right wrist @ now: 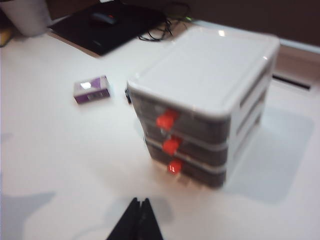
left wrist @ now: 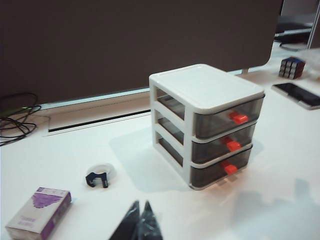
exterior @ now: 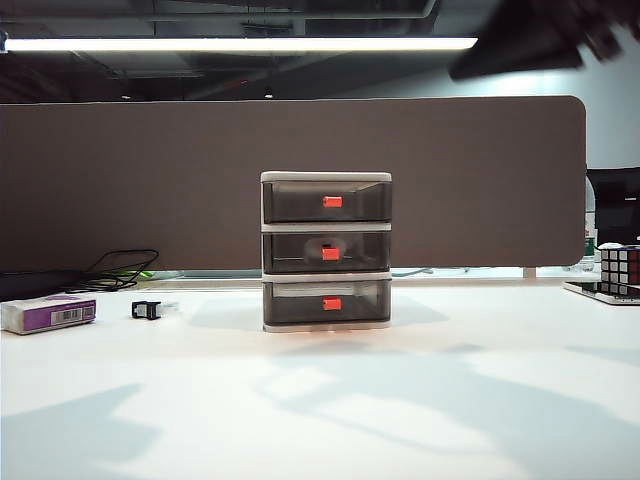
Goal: Open the second layer of the drawer on the table, pick up the earphone case on the table and put it in, and finally close the drawer.
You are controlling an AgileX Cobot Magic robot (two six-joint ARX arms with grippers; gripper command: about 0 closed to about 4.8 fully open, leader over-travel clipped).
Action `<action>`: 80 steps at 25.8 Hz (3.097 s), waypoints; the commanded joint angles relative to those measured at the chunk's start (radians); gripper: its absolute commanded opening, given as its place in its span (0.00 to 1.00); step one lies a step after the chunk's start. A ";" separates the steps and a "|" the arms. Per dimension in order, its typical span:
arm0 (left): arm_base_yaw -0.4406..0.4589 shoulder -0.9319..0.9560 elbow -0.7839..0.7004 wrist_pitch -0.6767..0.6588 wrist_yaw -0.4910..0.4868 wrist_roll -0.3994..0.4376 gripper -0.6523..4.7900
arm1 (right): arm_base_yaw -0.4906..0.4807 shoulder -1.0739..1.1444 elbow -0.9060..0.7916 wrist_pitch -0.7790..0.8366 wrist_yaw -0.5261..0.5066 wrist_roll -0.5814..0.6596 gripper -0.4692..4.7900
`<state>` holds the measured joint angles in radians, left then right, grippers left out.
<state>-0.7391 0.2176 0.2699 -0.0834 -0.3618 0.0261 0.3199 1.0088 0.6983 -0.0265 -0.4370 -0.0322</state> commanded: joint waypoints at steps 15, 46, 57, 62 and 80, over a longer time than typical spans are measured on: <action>0.000 -0.112 -0.188 0.030 0.000 -0.060 0.11 | 0.002 -0.323 -0.516 0.238 0.211 0.111 0.08; 0.179 -0.216 -0.263 0.052 0.112 -0.038 0.11 | -0.256 -1.009 -0.697 -0.134 0.241 0.163 0.08; 0.645 -0.216 -0.263 0.074 0.523 -0.048 0.11 | -0.340 -1.009 -0.697 -0.124 0.211 0.154 0.08; 0.755 -0.216 -0.263 0.098 0.569 -0.066 0.11 | -0.341 -1.009 -0.697 -0.094 0.220 0.136 0.08; 0.779 -0.216 -0.262 0.151 0.566 -0.061 0.11 | -0.341 -1.009 -0.696 -0.061 0.380 0.136 0.08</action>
<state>0.0380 0.0017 0.0013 0.0639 0.2001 -0.0383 -0.0212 0.0013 0.0071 -0.1104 -0.0883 0.1070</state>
